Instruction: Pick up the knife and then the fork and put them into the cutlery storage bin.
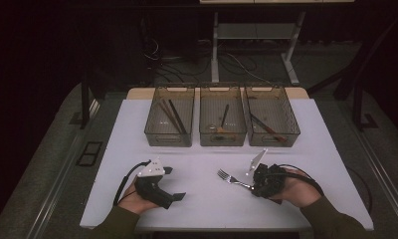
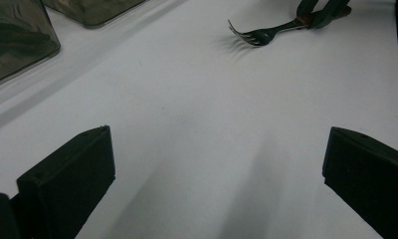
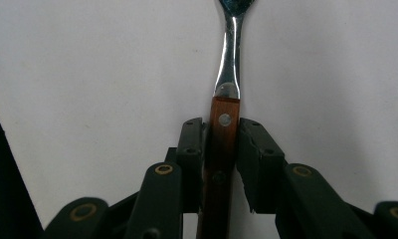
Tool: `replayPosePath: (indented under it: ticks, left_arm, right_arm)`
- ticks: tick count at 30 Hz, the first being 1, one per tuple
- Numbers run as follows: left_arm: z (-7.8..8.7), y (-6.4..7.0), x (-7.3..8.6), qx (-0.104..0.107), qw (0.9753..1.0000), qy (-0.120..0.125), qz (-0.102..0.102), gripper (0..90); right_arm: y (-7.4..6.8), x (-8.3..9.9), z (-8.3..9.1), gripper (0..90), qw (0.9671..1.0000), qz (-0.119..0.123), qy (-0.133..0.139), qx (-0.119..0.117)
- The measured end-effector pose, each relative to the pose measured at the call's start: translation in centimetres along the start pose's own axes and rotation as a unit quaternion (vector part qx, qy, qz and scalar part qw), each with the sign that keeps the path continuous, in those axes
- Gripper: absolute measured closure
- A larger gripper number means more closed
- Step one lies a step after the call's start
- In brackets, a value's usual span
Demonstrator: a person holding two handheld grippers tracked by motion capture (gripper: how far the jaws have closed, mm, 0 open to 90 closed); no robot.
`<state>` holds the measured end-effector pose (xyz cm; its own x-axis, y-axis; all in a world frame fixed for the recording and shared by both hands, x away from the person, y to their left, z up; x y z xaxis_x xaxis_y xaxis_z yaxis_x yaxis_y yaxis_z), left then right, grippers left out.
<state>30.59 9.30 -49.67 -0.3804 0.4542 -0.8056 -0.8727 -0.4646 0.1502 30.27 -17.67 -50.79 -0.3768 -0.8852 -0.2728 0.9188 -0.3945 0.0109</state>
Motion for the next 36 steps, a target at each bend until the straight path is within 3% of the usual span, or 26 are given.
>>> replayPosePath:
  ticks: [1,5,7,10,18,25,36]
  left_arm:
    - [0.0,0.0,0.0,0.000,1.0000,-0.001,0.000,0.0]
    - [0.0,0.0,0.0,-0.001,1.0000,-0.001,0.000,0.0]
    - [0.0,0.0,0.0,-0.001,1.0000,-0.001,0.000,0.0]
    - [0.0,0.0,0.0,-0.002,1.0000,0.000,0.000,0.0]
    - [0.1,0.0,-0.1,0.001,1.0000,0.003,0.001,0.0]
    - [0.1,0.1,-0.1,0.002,1.0000,0.003,0.000,0.0]
    - [0.1,0.1,-0.1,0.002,1.0000,0.005,0.000,0.0]
  right_arm:
    - [-0.3,-0.1,0.0,72.7,1.0000,-0.008,-0.003,-0.005]
    - [-0.4,-0.3,0.0,75.6,0.9997,-0.001,-0.022,0.003]
    - [-0.2,-0.3,-0.1,77.2,0.9992,0.014,-0.034,0.013]
    - [-0.2,-0.4,-0.1,77.4,0.9988,0.013,-0.044,0.014]
    - [0.0,-0.3,0.2,77.4,0.9998,0.004,-0.021,-0.005]
    - [1.6,0.1,1.0,77.3,0.9998,-0.016,0.010,-0.001]
    - [3.7,0.9,2.7,77.3,0.9959,-0.065,0.063,-0.003]
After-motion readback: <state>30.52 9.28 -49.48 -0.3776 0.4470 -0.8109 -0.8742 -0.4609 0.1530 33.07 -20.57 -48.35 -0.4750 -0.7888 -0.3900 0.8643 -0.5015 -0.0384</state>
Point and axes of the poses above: each handheld gripper's, and its own axes: z roughly backward along the jaws, x roughly out of its underside, y roughly to its right, the point moved 9 cm from there along -z, roughly forward along the jaws, and after that the axes turned 1 degree about x, right-handed, at the moved point
